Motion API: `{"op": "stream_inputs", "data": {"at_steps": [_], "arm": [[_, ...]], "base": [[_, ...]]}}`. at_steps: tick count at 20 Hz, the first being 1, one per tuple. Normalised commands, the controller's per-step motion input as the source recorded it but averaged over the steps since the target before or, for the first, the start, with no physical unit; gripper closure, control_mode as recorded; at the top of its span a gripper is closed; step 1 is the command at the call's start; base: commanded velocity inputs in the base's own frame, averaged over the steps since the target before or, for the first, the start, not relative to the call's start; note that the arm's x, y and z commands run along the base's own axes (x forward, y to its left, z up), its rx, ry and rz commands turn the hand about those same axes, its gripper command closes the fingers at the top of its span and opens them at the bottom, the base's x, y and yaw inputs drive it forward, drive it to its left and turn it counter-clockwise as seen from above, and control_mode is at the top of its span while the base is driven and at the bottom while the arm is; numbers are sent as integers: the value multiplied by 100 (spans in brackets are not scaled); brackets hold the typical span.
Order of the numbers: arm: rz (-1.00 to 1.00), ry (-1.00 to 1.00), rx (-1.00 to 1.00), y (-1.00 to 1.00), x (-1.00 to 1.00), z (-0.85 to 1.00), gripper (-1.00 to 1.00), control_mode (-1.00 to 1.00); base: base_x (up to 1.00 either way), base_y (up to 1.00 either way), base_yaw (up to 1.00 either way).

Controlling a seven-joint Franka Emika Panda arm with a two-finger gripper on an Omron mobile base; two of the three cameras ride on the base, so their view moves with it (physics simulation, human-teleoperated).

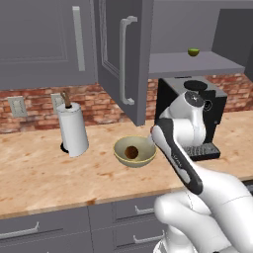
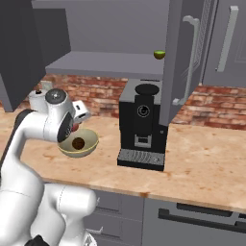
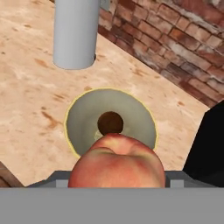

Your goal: Open the cabinet. Pick the peach and orange from the cabinet and place them into the bowl. Then close the cabinet.

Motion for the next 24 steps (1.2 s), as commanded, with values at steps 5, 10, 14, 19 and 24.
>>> {"op": "stream_inputs", "data": {"at_steps": [5,10,14,19,24], "arm": [[0,5,-3,0,10,-4,100,-100],[0,2,-7,0,1,-36,100,-100],[0,0,-8,0,4,-44,100,-100],[0,0,-4,0,18,-32,100,-100],[0,0,0,0,46,-8,100,-100]], "base": [[0,0,0],[0,0,0],[0,0,0],[0,0,0],[0,0,0]]}}
